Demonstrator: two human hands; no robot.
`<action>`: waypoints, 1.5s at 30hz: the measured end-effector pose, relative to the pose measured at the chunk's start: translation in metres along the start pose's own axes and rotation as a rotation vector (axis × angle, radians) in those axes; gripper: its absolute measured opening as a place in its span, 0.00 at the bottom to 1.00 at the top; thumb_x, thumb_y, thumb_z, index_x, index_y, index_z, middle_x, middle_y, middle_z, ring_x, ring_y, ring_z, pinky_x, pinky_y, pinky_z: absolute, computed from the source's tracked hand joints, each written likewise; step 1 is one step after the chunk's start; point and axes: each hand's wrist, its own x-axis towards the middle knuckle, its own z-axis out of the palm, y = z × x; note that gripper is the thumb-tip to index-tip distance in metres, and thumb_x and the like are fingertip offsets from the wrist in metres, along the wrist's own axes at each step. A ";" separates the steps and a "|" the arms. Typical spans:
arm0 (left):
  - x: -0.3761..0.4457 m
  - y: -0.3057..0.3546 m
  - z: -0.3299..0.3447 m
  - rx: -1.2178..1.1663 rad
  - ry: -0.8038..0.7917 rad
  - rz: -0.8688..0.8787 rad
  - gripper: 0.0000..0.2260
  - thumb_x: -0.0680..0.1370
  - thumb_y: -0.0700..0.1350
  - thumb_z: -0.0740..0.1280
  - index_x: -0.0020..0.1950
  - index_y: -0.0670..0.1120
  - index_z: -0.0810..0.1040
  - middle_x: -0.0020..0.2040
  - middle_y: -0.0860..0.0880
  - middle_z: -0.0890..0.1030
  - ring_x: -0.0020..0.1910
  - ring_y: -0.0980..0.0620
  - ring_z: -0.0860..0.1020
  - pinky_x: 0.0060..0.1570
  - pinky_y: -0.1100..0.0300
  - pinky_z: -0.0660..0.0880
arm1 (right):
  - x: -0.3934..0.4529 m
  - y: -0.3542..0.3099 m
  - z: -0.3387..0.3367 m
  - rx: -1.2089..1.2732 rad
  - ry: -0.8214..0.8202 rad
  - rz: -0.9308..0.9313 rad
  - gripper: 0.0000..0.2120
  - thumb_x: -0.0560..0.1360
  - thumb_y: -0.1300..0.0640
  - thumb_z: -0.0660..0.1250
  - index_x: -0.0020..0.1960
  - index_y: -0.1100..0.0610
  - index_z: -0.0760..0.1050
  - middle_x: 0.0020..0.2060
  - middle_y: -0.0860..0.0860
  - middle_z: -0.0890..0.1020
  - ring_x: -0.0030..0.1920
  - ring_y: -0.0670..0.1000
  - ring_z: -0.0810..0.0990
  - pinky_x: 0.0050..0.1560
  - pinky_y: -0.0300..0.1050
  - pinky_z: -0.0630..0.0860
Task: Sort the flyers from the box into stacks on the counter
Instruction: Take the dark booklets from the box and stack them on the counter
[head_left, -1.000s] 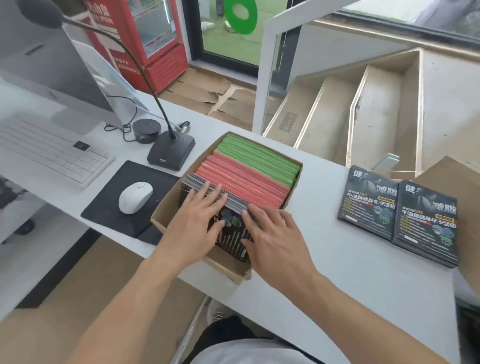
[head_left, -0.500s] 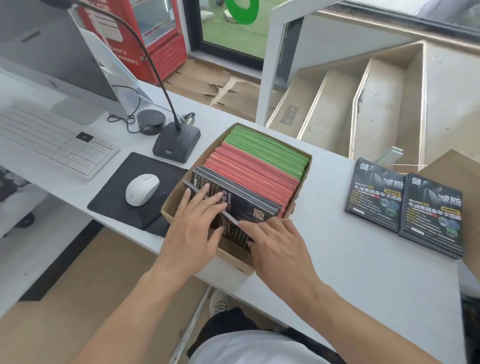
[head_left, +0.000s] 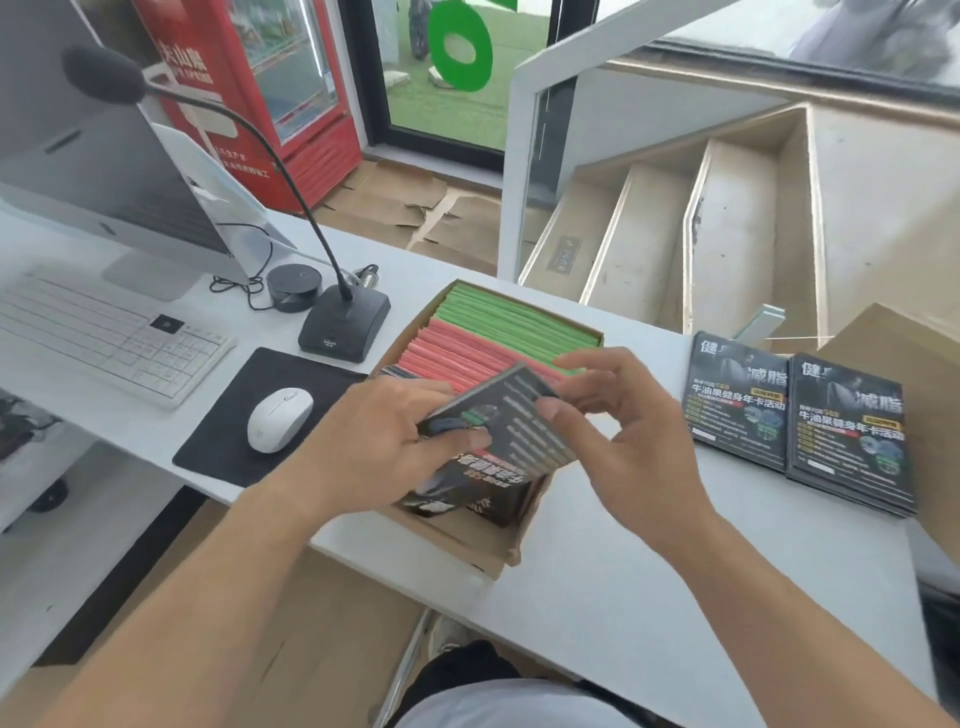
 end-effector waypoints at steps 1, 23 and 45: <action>0.005 0.011 0.001 -0.185 0.059 -0.067 0.17 0.78 0.62 0.69 0.46 0.48 0.85 0.40 0.52 0.84 0.39 0.48 0.81 0.39 0.50 0.78 | 0.006 0.000 -0.010 0.100 0.039 0.045 0.14 0.74 0.57 0.76 0.57 0.48 0.77 0.44 0.46 0.86 0.46 0.51 0.83 0.49 0.43 0.78; 0.129 0.099 0.197 -0.148 -0.180 0.038 0.14 0.79 0.61 0.66 0.36 0.58 0.75 0.36 0.53 0.75 0.39 0.46 0.76 0.40 0.48 0.71 | -0.053 0.061 -0.176 -0.760 0.541 0.046 0.43 0.67 0.56 0.82 0.76 0.48 0.64 0.70 0.45 0.70 0.71 0.50 0.67 0.70 0.53 0.67; 0.125 0.098 0.207 -1.200 0.018 -0.667 0.06 0.80 0.44 0.70 0.56 0.48 0.82 0.50 0.46 0.87 0.49 0.46 0.86 0.51 0.50 0.80 | -0.063 0.099 -0.134 0.408 0.659 0.697 0.08 0.75 0.59 0.75 0.52 0.57 0.79 0.45 0.53 0.87 0.44 0.51 0.86 0.47 0.49 0.81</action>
